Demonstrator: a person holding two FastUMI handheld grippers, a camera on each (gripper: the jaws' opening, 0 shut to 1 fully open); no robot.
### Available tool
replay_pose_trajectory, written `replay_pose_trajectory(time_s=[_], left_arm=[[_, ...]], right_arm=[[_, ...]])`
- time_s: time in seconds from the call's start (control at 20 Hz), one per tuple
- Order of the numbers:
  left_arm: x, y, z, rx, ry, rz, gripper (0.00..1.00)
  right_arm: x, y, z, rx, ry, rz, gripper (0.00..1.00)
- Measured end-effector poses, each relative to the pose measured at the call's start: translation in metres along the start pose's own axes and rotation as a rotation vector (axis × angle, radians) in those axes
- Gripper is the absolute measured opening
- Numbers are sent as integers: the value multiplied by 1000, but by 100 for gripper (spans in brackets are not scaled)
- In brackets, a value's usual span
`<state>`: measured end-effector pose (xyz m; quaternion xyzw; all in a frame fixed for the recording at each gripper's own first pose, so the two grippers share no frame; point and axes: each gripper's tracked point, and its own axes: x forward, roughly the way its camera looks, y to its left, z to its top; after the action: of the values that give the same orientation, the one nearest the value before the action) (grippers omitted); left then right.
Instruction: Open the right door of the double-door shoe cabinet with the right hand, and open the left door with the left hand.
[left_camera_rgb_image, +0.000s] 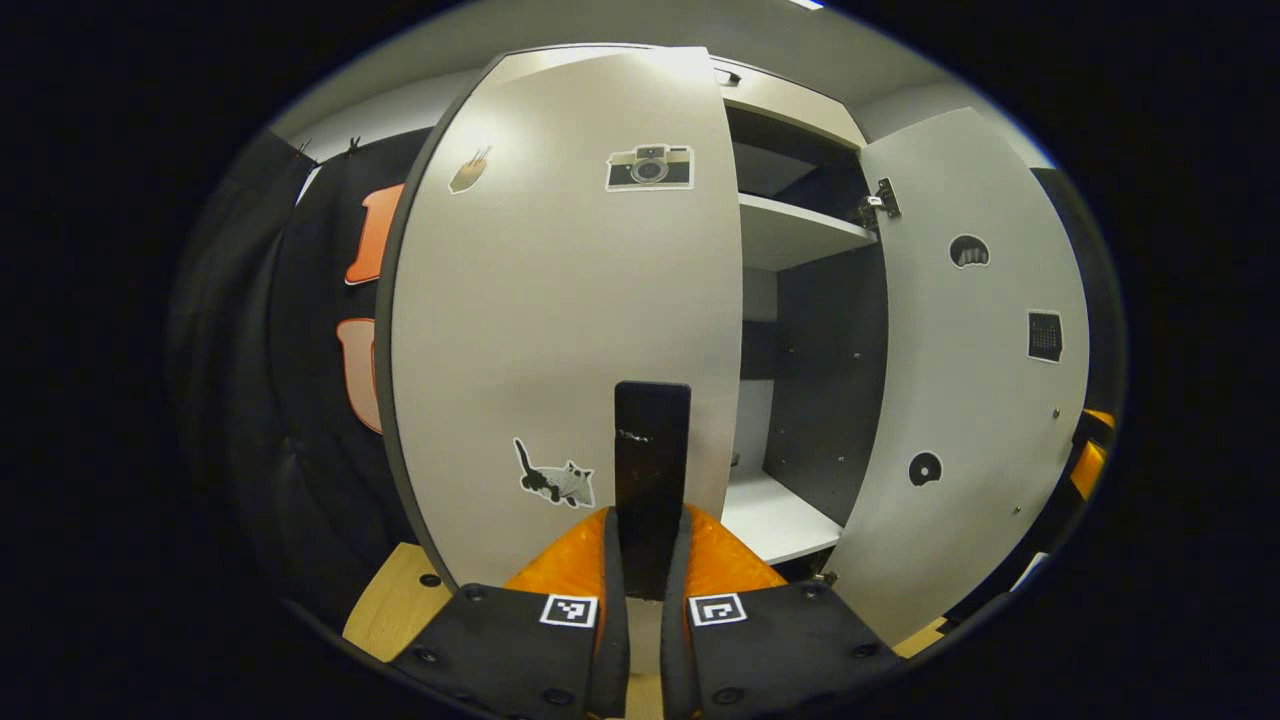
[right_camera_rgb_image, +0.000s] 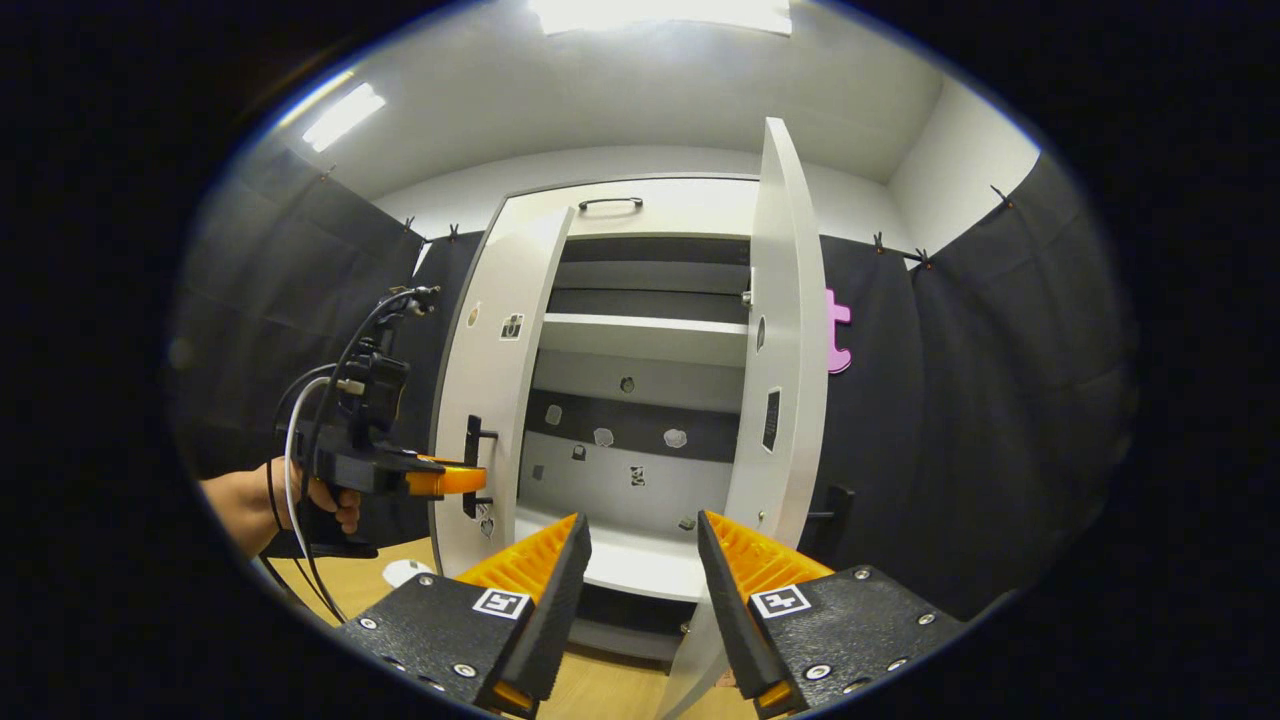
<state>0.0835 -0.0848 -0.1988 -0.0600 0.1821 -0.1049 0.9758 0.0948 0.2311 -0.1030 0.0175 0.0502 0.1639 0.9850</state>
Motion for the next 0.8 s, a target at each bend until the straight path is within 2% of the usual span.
replay_pose_trajectory(time_s=[0.1,0.35,0.7,0.8], left_arm=[[-1,1,0,-8,-7,-2,16],[-18,8,-2,-18,-16,10,16],[-46,22,-1,-34,-26,47,15],[-51,29,1,-42,-29,58,11]], right_arm=[[2,0,-3,-13,6,7,66],[7,3,-8,-31,6,37,66],[30,38,-14,-36,24,112,66],[37,49,-17,-38,28,135,66]])
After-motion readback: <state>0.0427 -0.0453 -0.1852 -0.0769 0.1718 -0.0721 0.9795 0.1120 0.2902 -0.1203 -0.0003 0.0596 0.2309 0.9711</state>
